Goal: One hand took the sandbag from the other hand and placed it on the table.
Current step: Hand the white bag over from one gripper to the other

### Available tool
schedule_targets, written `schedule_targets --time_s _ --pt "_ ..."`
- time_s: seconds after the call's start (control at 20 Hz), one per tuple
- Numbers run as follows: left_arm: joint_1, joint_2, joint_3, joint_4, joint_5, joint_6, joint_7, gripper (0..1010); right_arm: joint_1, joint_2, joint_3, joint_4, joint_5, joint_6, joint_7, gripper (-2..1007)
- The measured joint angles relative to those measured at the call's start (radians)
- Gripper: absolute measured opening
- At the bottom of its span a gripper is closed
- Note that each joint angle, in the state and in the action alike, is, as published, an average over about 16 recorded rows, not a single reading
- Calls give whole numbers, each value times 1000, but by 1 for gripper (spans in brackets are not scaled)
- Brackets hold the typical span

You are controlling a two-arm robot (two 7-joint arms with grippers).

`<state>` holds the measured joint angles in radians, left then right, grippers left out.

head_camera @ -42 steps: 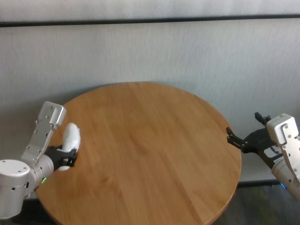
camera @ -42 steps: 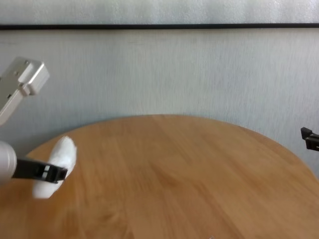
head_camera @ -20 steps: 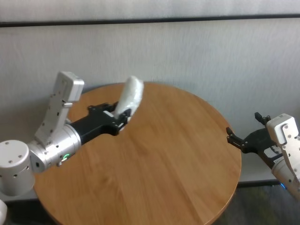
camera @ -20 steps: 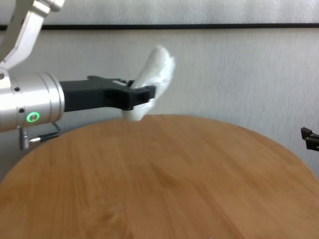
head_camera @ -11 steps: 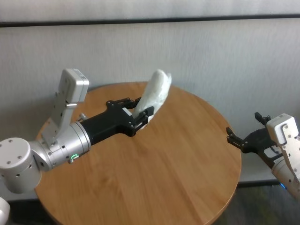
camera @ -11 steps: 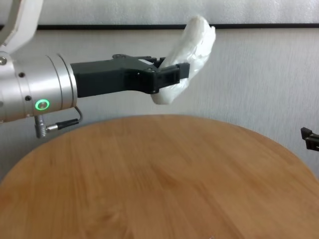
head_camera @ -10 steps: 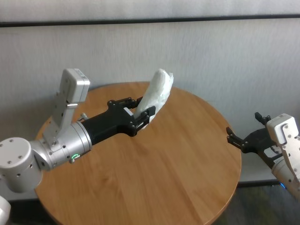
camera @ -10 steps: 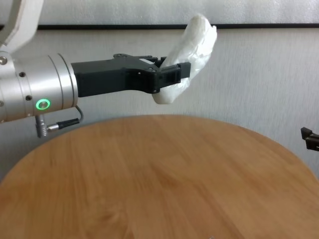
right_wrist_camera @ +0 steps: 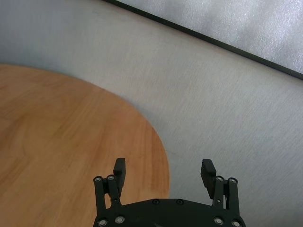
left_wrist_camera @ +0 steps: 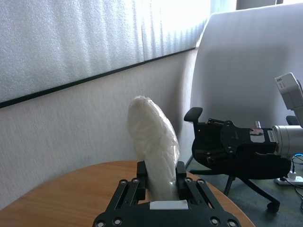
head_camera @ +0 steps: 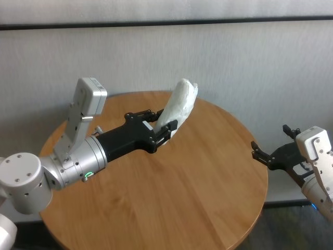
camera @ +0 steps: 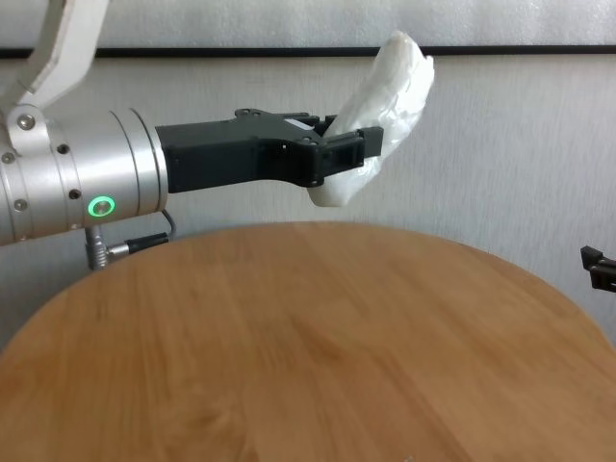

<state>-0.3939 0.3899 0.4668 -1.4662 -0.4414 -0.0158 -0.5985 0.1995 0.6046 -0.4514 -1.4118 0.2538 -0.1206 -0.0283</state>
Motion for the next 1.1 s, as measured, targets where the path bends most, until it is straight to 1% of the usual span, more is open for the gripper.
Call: schedule_targets --time_s 0.25,0.8,1.1 --pt "-2 0 5 1 1 0 3 385 0 0 0 0 0 0 0 1002" --pt "-1 0 3 1 3 3 2 385 0 0 0 0 0 0 1 1002" --pt "-1 0 2 1 4 4 2 385 0 -3 4 -4 0 -6 11 1002"
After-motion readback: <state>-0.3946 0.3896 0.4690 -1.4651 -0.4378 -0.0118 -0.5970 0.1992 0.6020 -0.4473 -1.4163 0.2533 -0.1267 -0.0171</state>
